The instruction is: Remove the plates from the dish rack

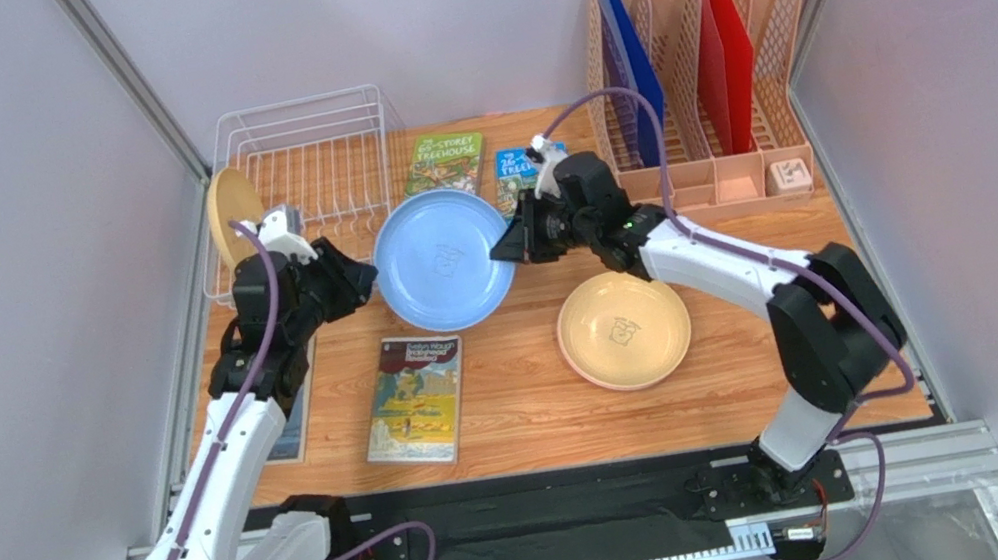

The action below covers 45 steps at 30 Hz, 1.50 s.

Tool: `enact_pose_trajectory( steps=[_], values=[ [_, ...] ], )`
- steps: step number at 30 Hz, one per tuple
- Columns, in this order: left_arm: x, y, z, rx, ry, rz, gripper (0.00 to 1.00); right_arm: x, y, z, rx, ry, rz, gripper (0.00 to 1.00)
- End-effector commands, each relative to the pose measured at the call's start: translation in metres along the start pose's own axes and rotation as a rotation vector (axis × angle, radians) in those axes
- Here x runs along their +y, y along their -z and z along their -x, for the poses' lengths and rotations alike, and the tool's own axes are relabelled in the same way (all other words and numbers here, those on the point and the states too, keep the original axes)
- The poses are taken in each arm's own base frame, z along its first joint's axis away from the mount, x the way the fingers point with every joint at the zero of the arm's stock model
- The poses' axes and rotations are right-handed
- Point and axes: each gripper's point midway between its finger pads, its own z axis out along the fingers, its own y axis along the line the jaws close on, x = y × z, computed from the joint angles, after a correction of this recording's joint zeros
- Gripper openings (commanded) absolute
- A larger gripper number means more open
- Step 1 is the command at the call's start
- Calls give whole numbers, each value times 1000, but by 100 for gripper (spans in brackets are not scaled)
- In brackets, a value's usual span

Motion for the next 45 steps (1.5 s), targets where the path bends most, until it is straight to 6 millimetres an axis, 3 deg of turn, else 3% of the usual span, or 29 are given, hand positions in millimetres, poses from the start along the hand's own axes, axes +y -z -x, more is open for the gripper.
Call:
enact_pose_trajectory(
  steps=[1, 2, 3, 5, 7, 8, 11, 15, 20, 26, 34, 35, 40, 45],
  values=[
    [-25, 7, 25, -89, -55, -187, 52, -38, 60, 16, -124, 23, -252, 0],
    [-23, 4, 21, -74, -59, -199, 58, -48, 71, 16, -137, 16, -288, 0],
    [-24, 3, 20, -66, -65, -217, 59, -64, 81, -1, -103, 3, -334, 0],
    [-23, 0, 15, -37, -82, -242, 67, -71, 112, 0, -135, -14, -379, 0],
    [-22, -4, 10, -19, -105, -263, 75, -92, 138, -12, -140, -38, -451, 0],
    [-21, -5, 9, -13, -112, -270, 77, -97, 161, -20, -139, -60, -503, 0],
    [-18, -9, 4, 4, -112, -301, 78, -115, 200, -39, -145, -130, -580, 0],
    [-23, -10, 6, 1, -29, -415, 79, -130, 224, -62, -159, -192, -643, 0],
    [-13, -22, -1, 29, 7, -420, 79, -142, 223, -90, -118, -274, -666, 0],
    [-6, -22, -6, 24, 4, -388, 79, -154, 221, -98, -102, -269, -703, 2],
    [15, -17, 5, -45, -28, -239, 79, -159, 205, -108, -23, -277, -672, 16],
    [17, -17, 7, -53, -29, -217, 79, -159, 204, -108, -21, -275, -670, 20],
    [52, -13, 30, -142, -14, 17, 83, -159, 204, -99, -27, -249, -677, 64],
    [85, -2, 57, -215, -25, 243, 83, -164, 217, -80, -55, -203, -768, 75]
  ],
)
